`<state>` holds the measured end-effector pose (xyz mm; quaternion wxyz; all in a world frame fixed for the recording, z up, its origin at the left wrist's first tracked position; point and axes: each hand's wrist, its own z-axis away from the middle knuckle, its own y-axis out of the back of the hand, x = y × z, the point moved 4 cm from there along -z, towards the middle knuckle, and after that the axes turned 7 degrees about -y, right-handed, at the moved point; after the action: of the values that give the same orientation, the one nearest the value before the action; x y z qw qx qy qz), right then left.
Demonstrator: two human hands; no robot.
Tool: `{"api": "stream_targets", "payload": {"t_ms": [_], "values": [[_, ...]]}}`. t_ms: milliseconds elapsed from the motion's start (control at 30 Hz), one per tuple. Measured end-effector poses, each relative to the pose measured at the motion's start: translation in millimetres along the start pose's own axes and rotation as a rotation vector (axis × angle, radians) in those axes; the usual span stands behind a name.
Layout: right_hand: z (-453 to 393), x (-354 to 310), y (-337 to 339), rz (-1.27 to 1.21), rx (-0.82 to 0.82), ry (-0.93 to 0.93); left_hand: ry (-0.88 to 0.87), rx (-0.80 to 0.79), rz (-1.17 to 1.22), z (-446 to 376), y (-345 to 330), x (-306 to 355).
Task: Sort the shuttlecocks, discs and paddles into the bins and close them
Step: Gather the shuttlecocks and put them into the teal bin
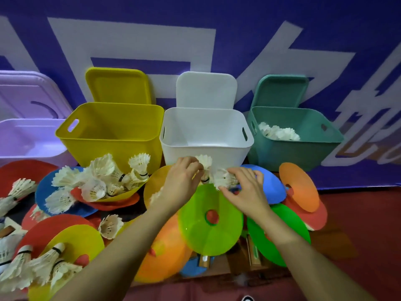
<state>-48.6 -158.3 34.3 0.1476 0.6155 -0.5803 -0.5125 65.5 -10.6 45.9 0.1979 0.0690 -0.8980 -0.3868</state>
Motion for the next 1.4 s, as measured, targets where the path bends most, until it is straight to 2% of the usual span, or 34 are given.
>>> {"api": "stream_targets", "payload": {"t_ms": [200,367,500,667,767,833,1067,1167,1400], "values": [[-55.4,91.3,67.2,0.055,0.213,-0.052,-0.142,0.028,-0.03,-105.7,-65.7,53.5],[-107.7,170.6,118.2,0.067,0.273,-0.154,-0.11,0.034,0.057,-192.4,-125.2,99.4],[-144.0,238.7,142.8,0.1,0.194,-0.319,-0.035,0.007,0.084,-244.7,-180.3,119.2],[-166.7,295.0,148.0,0.252,0.067,-0.372,0.02,-0.029,0.083,-284.3,-236.2,133.4],[-171.4,314.4,141.0,0.337,-0.025,-0.397,0.03,-0.171,0.015,-291.2,-260.7,131.8],[-170.4,320.7,136.5,0.367,-0.093,-0.43,0.036,-0.278,-0.034,-287.6,-269.4,128.5],[-159.7,295.9,117.3,0.291,-0.129,-0.343,0.028,-0.319,-0.093,-256.8,-248.6,114.2],[-151.7,269.3,104.4,0.21,-0.134,-0.296,0.015,-0.312,-0.116,-235.3,-221.6,106.9],[-130.8,174.2,65.9,0.003,-0.146,-0.189,0.123,-0.279,-0.18,-170.9,-129.5,70.3]]}}
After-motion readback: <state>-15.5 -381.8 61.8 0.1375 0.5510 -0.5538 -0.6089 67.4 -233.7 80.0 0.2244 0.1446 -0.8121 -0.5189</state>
